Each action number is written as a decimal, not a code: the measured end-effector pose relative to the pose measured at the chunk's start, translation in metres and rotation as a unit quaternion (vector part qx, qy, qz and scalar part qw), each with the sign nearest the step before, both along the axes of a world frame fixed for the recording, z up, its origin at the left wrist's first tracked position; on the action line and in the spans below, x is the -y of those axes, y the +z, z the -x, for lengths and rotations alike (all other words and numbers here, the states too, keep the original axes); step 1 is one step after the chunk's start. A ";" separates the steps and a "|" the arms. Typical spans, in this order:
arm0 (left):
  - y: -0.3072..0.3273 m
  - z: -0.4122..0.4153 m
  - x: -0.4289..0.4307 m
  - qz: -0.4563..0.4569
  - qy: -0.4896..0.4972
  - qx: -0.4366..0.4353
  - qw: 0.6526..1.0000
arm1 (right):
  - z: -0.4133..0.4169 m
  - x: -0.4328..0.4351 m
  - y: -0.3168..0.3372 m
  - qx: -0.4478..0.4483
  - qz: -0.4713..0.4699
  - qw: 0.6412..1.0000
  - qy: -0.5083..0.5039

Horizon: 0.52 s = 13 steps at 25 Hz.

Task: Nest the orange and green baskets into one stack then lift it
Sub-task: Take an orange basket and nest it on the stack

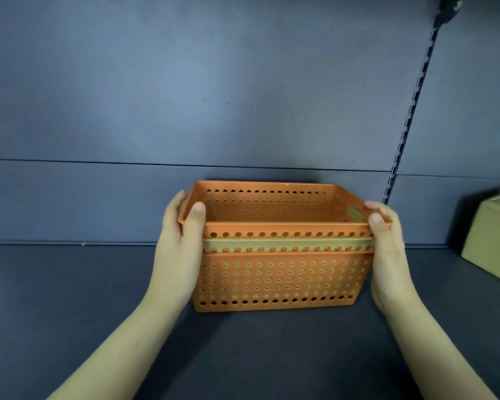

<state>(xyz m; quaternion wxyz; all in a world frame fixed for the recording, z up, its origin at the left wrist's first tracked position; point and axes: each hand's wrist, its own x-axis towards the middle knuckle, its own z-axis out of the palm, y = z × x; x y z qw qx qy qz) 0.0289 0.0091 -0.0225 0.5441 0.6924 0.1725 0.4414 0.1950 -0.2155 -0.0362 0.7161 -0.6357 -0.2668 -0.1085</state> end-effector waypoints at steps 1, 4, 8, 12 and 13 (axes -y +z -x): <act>-0.001 -0.002 0.003 0.012 0.001 0.010 1.000 | -0.002 -0.002 -0.001 -0.005 -0.007 1.000 -0.003; -0.006 -0.008 0.008 0.028 -0.009 0.031 0.999 | -0.009 -0.003 -0.002 -0.004 -0.001 1.000 -0.012; -0.006 -0.014 0.024 0.000 -0.060 0.012 0.998 | -0.016 0.012 0.005 -0.021 -0.023 0.997 -0.069; 0.000 -0.023 0.042 -0.039 -0.084 -0.008 0.996 | -0.016 0.028 0.007 -0.077 -0.075 0.991 -0.078; 0.002 -0.025 0.046 -0.045 -0.084 -0.012 0.995 | -0.015 0.031 0.010 -0.091 -0.087 0.989 -0.083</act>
